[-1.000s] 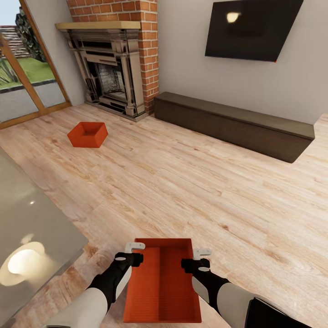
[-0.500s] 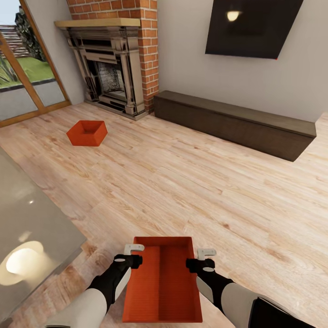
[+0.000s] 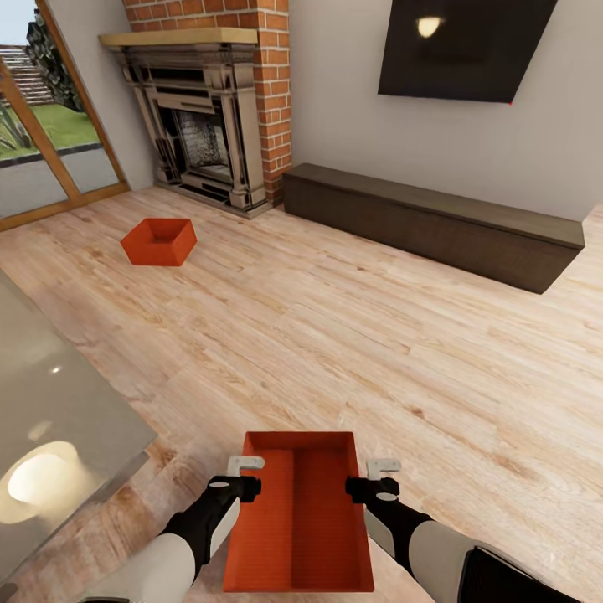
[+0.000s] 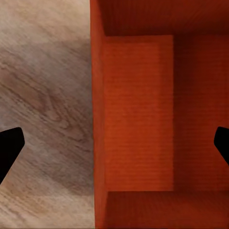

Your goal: Move the two storage containers from the living room to the garage. In the garage, place one container on the floor and stack the other container on top of it (either order is fine).

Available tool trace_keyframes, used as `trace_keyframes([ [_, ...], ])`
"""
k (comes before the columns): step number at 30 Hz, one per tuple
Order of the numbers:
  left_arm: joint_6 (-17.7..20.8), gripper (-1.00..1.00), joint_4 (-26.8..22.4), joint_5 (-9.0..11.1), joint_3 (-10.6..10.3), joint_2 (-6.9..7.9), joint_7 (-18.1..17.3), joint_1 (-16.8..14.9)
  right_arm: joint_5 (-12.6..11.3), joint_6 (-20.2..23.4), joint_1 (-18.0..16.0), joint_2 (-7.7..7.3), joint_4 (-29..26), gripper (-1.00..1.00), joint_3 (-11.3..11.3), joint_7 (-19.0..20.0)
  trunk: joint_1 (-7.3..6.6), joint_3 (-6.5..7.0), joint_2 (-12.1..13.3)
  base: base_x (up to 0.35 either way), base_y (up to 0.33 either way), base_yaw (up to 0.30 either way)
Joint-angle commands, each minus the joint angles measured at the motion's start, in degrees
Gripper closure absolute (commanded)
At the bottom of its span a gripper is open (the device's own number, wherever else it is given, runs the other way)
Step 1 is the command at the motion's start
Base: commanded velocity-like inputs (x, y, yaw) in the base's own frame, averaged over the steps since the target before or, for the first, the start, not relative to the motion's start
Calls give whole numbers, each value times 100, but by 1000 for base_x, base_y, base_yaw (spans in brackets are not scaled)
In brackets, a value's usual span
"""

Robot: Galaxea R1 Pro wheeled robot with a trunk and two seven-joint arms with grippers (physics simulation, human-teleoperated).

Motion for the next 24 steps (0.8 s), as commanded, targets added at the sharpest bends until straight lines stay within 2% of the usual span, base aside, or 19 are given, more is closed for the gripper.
trace_keyframes([
  [1,35,-100,3,75,10,-3,12,0,-60,-13,16,3,31,-100,50,-21,22,-22,-43,0,0,0],
  [5,32,-100,129,245,3,0,18,0,-62,-61,167,8,107,-100,51,-21,110,-94,-204,0,0,0],
  [14,25,-100,308,259,2,6,40,0,-6,-245,477,17,129,-100,62,-16,308,-256,-565,0,0,0],
  [24,25,-100,424,265,2,22,42,0,4,-267,516,20,130,-100,69,-12,527,-435,-966,0,0,0],
])
